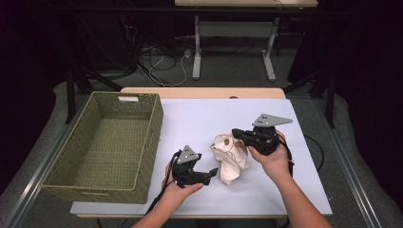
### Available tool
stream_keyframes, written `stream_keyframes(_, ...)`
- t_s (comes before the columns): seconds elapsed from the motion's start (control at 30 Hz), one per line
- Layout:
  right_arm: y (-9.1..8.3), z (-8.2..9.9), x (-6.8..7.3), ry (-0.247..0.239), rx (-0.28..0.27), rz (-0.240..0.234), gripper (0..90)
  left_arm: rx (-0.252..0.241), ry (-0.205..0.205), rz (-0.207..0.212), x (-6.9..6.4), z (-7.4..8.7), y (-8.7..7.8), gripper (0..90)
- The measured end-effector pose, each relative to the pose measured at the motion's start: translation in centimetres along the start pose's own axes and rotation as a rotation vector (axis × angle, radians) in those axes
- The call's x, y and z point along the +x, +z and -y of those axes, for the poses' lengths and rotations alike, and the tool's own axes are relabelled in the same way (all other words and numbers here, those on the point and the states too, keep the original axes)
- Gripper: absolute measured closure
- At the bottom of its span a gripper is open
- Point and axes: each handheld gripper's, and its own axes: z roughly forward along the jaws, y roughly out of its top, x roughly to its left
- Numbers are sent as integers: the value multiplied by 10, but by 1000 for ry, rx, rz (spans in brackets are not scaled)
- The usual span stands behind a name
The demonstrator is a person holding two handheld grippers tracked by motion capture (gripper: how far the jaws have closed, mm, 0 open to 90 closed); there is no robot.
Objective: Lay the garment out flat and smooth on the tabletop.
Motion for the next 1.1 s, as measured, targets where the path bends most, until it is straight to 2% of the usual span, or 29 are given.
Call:
stream_keyframes(0.27,4,-21,-10,-12,-17,17,900,8,6,1,-1,-1,5,173)
stream_keyframes(0.37,3,-29,-13,-5,-35,20,900,30,17,3,-2,1,10,174)
stream_keyframes(0.53,4,-38,-19,-26,-48,37,900,66,21,24,-7,4,21,181)
stream_keyframes(0.6,6,-37,-24,-21,-49,41,900,77,32,28,-9,4,25,197)
stream_keyframes(0.67,8,-36,-29,-15,-41,48,900,80,48,33,-11,4,28,258)
stream_keyframes(0.73,9,-34,-34,-7,-31,59,900,84,26,38,-12,4,32,287)
stream_keyframes(0.83,10,-30,-40,8,-22,70,900,93,15,54,-12,3,36,307)
stream_keyframes(0.87,10,-28,-41,15,-19,74,900,96,-3,58,-14,4,37,317)
stream_keyframes(1.0,12,-20,-48,40,-10,90,900,127,19,72,-21,7,39,321)
stream_keyframes(1.1,12,-16,-53,57,-4,97,900,142,19,85,-24,11,44,325)
